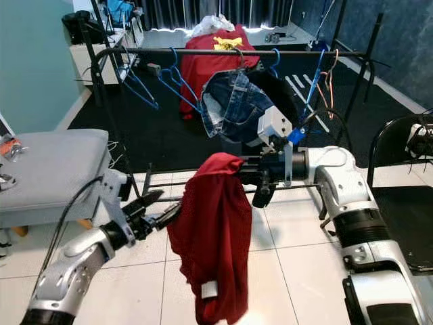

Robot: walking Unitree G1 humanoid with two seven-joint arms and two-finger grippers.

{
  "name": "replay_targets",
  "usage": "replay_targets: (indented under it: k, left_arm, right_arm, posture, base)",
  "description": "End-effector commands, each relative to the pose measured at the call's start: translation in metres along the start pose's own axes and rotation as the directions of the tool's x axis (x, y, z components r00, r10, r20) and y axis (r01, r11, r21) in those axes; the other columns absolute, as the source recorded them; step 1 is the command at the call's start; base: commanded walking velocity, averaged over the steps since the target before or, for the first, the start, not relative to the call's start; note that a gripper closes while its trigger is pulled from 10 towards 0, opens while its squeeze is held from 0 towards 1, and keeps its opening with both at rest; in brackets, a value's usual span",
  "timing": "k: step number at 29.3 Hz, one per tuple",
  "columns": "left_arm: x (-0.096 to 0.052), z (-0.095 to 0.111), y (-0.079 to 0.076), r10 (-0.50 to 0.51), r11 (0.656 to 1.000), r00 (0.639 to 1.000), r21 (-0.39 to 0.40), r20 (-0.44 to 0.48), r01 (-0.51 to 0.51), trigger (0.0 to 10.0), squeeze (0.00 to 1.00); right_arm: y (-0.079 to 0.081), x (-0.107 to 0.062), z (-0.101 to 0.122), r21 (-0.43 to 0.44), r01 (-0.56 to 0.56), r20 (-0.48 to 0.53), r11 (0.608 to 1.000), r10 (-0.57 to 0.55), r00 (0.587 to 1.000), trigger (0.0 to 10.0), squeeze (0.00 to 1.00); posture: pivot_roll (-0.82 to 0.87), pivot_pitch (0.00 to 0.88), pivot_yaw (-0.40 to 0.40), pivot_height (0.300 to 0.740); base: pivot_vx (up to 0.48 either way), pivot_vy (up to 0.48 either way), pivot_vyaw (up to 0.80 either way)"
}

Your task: Hang hanger

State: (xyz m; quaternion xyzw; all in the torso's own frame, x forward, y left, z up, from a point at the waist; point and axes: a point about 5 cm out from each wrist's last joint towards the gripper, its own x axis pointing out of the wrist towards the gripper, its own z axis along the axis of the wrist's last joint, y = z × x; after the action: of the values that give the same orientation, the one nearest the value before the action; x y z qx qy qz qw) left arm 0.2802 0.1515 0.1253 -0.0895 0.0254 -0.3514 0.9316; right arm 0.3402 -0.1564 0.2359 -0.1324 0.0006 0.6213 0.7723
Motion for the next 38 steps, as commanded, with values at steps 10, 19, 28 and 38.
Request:
replay_targets:
  k: [10,19,28,38]
  left_arm:
    - [-0.012,0.000,-0.006,-0.129,0.989,0.991,-0.073,-0.019,0.127,10.0,0.00]
    - [0.003,-0.003,-0.012,-0.125,0.990,0.992,-0.069,-0.006,0.124,10.0,0.00]
    - [0.011,-0.002,-0.007,-0.052,0.997,0.998,-0.053,0.031,0.053,0.0,0.00]
    - [0.001,0.003,0.004,0.002,0.999,0.998,-0.037,0.056,0.000,0.0,0.00]
  right_arm:
    - [-0.002,0.008,0.016,-0.031,0.039,0.101,0.999,-0.035,0.994,0.0,0.00]
    - [0.000,0.010,0.015,-0.030,0.049,0.105,0.998,-0.046,0.993,0.0,0.00]
    - [0.000,0.013,0.019,-0.042,0.057,0.117,0.997,-0.052,0.992,0.0,0.00]
    - [-0.001,0.012,0.020,-0.051,0.070,0.122,0.996,-0.063,0.991,0.0,0.00]
  posture:
    - [-0.01,0.004,-0.015,0.740]
    - [-0.01,0.005,-0.020,0.740]
    - [-0.02,0.003,-0.019,0.740]
    - [-0.01,0.000,-0.022,0.740]
  base:
    - [0.000,0.000,0.00]
    - [0.000,0.000,0.00]
    - [0.000,0.000,0.00]
    - [0.000,0.000,0.00]
